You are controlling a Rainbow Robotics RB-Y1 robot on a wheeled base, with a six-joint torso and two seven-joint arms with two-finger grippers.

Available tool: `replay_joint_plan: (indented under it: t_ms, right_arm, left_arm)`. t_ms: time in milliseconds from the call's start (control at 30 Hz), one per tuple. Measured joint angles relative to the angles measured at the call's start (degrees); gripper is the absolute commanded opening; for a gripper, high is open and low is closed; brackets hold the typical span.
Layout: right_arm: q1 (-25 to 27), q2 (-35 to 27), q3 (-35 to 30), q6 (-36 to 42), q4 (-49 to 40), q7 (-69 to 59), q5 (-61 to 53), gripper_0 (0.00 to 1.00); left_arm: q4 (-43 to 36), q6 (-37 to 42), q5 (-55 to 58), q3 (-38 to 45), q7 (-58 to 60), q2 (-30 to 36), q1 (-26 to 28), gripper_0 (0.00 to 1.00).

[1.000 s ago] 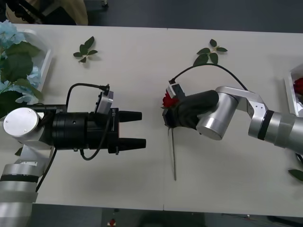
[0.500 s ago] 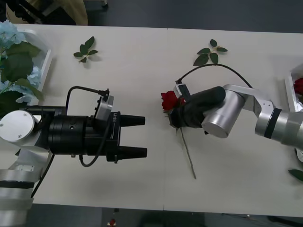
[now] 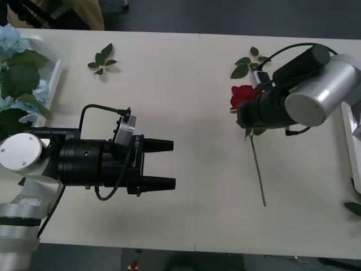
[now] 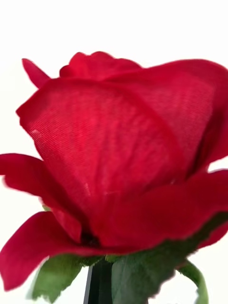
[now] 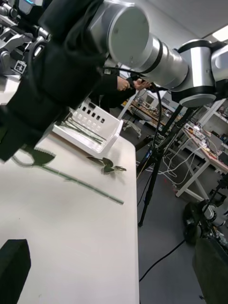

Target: Put the red flowers into the right box and the blue flowers into the left box

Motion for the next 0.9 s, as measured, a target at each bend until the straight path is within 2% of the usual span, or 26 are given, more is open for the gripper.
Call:
replay_joint_plan:
  t_ms: [167, 267, 433, 600, 900]
  right_arm:
    - [5.67, 0.01, -14.44, 9.64, -4.93, 0.01, 2.53, 0.0]
    - [6.03, 0.01, -19.3, 14.98, -4.98, 1.08, 3.96, 0.0]
    - [6.02, 0.01, -24.08, 17.71, -4.07, 7.59, 7.54, 0.0]
    - [6.01, -0.59, -28.22, 15.75, 2.41, 17.9, 8.76, 0.0]
    - [6.0, -6.58, -32.72, 7.8, 16.11, 31.37, 7.8, 0.0]
  left_arm:
    - [-0.01, 0.0, 0.01, 0.0, 0.0, 0.0, 0.0, 1.0]
    - [-0.01, 0.0, 0.01, -0.01, 0.0, 0.0, 0.0, 1.0]
    - [-0.01, 0.0, 0.01, -0.01, 0.0, 0.0, 0.0, 1.0]
    - [-0.01, 0.0, 0.01, -0.02, 0.0, 0.0, 0.0, 1.0]
    - [-0.01, 0.0, 0.01, -0.02, 0.0, 0.0, 0.0, 1.0]
